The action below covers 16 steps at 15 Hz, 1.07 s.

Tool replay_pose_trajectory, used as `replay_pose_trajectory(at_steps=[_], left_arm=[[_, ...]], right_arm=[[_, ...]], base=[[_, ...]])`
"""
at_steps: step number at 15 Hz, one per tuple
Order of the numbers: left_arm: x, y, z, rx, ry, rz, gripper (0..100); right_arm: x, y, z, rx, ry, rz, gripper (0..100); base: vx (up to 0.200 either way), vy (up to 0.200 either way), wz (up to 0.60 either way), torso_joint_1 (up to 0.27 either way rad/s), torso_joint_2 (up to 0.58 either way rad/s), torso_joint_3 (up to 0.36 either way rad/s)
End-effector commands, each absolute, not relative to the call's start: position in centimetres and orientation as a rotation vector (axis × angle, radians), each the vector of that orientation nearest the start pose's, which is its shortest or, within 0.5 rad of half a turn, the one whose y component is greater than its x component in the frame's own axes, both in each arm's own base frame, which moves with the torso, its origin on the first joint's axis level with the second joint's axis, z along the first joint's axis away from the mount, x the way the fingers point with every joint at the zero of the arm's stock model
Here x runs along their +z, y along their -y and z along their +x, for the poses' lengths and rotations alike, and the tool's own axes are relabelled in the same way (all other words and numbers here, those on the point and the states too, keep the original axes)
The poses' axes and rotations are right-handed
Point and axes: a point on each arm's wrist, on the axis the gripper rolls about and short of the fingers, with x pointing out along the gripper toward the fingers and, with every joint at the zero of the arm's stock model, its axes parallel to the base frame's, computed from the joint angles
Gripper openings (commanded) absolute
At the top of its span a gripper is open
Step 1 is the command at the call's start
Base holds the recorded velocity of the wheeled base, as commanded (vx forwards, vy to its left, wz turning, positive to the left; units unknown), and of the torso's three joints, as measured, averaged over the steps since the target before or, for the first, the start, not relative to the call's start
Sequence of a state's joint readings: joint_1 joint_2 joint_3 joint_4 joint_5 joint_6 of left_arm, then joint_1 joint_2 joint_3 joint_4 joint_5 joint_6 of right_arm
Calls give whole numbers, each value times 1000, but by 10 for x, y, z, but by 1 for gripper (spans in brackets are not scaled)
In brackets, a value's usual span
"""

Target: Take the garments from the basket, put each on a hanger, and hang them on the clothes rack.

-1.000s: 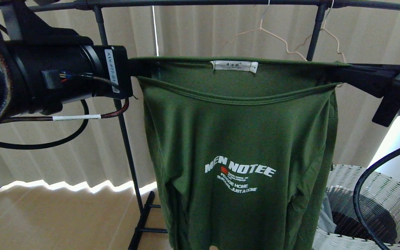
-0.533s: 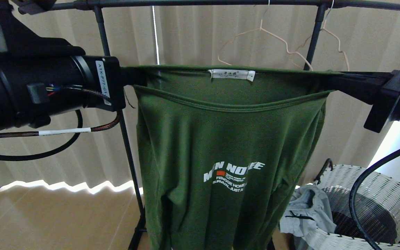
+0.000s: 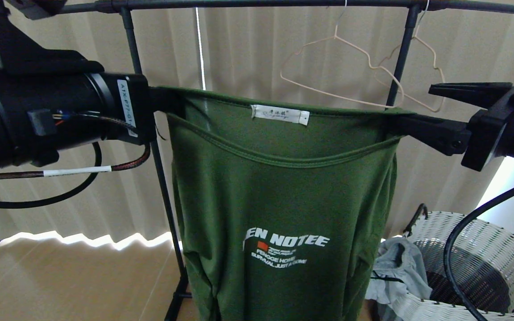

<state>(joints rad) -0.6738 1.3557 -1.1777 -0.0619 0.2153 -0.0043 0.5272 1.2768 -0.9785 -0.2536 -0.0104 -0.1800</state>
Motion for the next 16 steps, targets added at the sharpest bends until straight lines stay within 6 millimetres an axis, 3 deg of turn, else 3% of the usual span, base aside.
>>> replay_pose_trajectory(at_steps=[1, 3, 4, 7, 13, 16], left_arm=[[320, 134, 178, -449, -119, 56, 0], [318, 133, 184, -431, -105, 64, 0], [311, 129, 198, -377, -104, 98, 0], [308, 126, 205, -303, -51, 101, 0], [304, 125, 205, -289, -61, 104, 0], [302, 116, 192, -288, -62, 108, 0]], right_arm=[[302, -102, 175, 523, 2, -188, 100], [302, -100, 170, 527, 9, -184, 100], [303, -98, 167, 558, 19, -180, 100], [306, -96, 158, 687, 28, -111, 100], [308, -93, 152, 717, 44, -110, 100], [301, -80, 158, 604, 7, -131, 100]], base=[[0, 0, 0, 0, 0, 0], [0, 0, 0, 0, 0, 0], [0, 0, 0, 0, 0, 0], [0, 0, 0, 0, 0, 0], [0, 0, 0, 0, 0, 0], [0, 0, 0, 0, 0, 0]])
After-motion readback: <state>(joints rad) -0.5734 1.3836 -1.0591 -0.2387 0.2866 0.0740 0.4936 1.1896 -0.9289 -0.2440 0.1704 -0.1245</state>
